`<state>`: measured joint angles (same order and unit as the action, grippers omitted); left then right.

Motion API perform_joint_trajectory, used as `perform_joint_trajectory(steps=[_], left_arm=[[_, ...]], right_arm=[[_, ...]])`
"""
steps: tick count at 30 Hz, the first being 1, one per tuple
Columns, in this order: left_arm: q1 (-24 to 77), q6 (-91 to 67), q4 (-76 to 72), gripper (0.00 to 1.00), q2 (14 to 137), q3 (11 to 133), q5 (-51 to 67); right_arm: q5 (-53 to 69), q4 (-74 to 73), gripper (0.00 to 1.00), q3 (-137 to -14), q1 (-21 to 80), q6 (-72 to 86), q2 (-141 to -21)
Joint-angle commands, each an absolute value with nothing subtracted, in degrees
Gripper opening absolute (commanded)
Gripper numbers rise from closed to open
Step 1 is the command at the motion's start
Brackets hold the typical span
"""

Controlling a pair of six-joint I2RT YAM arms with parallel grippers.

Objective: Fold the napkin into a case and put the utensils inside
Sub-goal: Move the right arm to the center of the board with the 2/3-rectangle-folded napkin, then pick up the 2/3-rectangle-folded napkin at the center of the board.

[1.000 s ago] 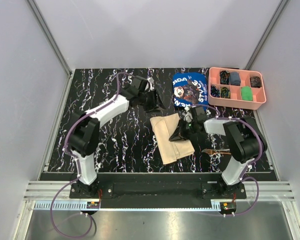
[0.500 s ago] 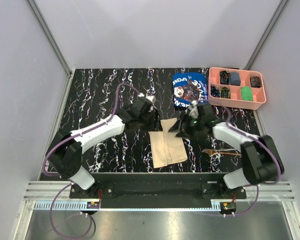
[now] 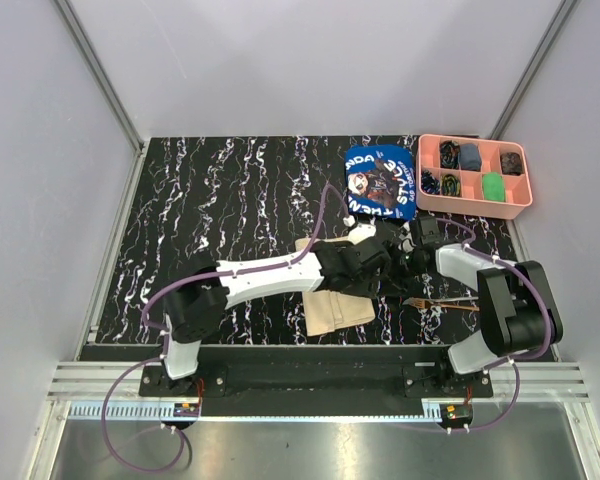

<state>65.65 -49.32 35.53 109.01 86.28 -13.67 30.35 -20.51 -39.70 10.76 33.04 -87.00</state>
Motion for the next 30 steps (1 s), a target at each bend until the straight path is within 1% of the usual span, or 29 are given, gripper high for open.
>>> perform_joint_trajectory(steps=[1,2,3,4,5,6,7,8,11,12,13,14,15,16,17,18,20,22,23,26,30], left_arm=[[65.3,-49.93,38.33,0.61,107.93,87.9,-15.92],[65.39,-48.18,37.8,0.62,107.49,87.37,-15.47],[65.48,-47.82,37.36,0.66,106.45,86.58,-15.21],[65.57,-47.64,35.7,0.68,105.65,84.22,-15.03],[65.74,-47.38,34.55,0.69,104.69,82.63,-14.94],[65.83,-47.29,33.32,0.7,102.76,81.05,-15.03],[65.83,-47.29,31.31,0.71,101.79,78.16,-15.73],[66.0,-47.29,30.85,0.71,101.08,77.09,-15.91],[66.27,-46.58,30.5,0.75,100.02,74.89,-16.61],[66.36,-46.67,30.59,0.79,99.93,74.62,-16.7],[66.71,-46.67,31.02,0.87,100.02,74.71,-17.4],[67.49,-46.84,31.55,0.88,100.37,75.14,-18.01],[67.93,-47.28,32.51,0.88,101.59,75.84,-18.63],[68.29,-47.55,34.43,0.88,102.38,77.85,-20.02],[69.16,-47.9,35.5,0.86,103.35,79.09,-20.56],[69.43,-48.16,38.29,0.84,105.62,80.32,-21.0],[70.57,-49.56,41.38,0.77,109.31,84.19,-22.67],[71.36,-50.62,44.29,0.75,111.52,87.17,-23.81],[71.63,-51.06,45.17,0.72,113.62,87.97,-24.08],[71.81,-52.73,49.39,0.65,117.4,92.1,-25.14],[72.07,-54.75,52.29,0.56,120.14,95.18,-25.84]], right_arm=[[34.98,-17.14,0.65,-38.24,11.34,30.41,-88.15],[35.94,-15.92,0.62,-37.88,11.69,30.67,-88.42],[36.64,-14.86,0.6,-37.36,12.65,31.28,-88.94],[37.52,-13.72,0.56,-37.01,13.61,32.07,-90.08],[39.27,-11.54,0.48,-37.0,14.84,33.82,-90.61],[39.98,-10.56,0.46,-37.18,15.98,34.88,-91.14],[40.43,-9.85,0.45,-37.44,18.95,35.94,-91.4],[40.69,-8.19,0.45,-37.53,19.85,38.56,-90.97],[42.45,-5.62,0.45,-36.74,20.48,42.27,-87.55],[41.15,-7.19,0.48,-37.52,19.96,41.67,-86.67],[39.57,-9.9,0.52,-38.05,18.91,40.27,-85.01],[35.98,-14.37,0.6,-38.4,15.5,38.25,-84.12],[34.64,-15.11,0.71,-37.8,13.73,38.06,-83.42],[33.58,-15.73,0.76,-37.44,11.71,37.88,-81.93],[32.7,-17.39,0.78,-37.35,8.91,37.62,-81.31],[32.43,-18.36,0.82,-37.7,7.83,37.27,-80.25],[29.9,-22.38,0.84,-39.19,5.81,36.3,-79.37],[26.91,-24.16,0.85,-39.81,5.01,36.12,-77.7],[26.02,-24.87,0.85,-39.73,4.75,36.12,-77.09],[24.26,-25.57,0.85,-39.73,4.83,35.86,-75.24],[23.82,-26.54,0.84,-39.99,4.75,34.63,-74.36]])
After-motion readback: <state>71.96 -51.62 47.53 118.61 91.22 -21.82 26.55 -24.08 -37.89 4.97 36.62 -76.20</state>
